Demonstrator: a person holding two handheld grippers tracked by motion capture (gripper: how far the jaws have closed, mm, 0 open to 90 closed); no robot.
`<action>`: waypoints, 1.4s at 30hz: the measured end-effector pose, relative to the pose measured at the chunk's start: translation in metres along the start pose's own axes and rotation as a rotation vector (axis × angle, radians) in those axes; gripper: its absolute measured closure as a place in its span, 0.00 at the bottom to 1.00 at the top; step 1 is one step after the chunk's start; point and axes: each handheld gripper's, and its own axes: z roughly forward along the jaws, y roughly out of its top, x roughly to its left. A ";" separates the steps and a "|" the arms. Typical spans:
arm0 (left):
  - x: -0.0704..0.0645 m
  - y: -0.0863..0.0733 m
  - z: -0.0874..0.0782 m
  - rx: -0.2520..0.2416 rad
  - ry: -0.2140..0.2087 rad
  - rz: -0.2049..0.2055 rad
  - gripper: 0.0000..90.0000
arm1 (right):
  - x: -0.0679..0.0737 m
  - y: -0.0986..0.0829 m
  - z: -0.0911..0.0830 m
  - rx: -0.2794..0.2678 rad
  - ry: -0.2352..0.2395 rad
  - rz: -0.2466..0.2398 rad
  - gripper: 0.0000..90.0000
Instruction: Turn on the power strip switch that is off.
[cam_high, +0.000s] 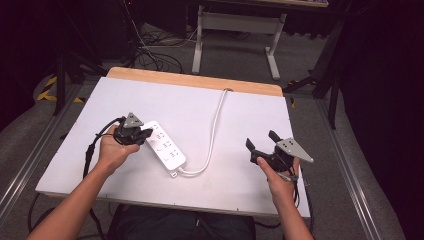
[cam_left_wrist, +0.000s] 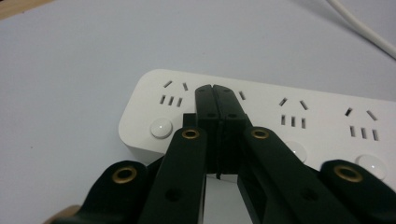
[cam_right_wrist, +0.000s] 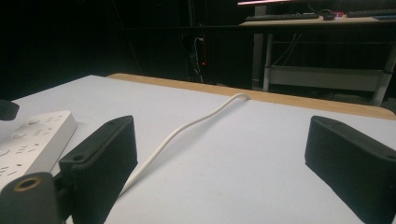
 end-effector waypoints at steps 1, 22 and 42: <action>0.000 0.000 -0.002 -0.010 0.011 0.002 1.00 | 0.000 0.000 0.000 0.002 -0.001 0.000 0.11; 0.007 0.001 -0.020 -0.112 0.037 -0.035 0.82 | 0.000 0.000 0.000 0.004 -0.003 0.000 0.11; 0.025 -0.005 -0.052 -0.198 0.135 -0.141 0.48 | 0.000 0.001 0.001 0.004 -0.001 -0.002 0.11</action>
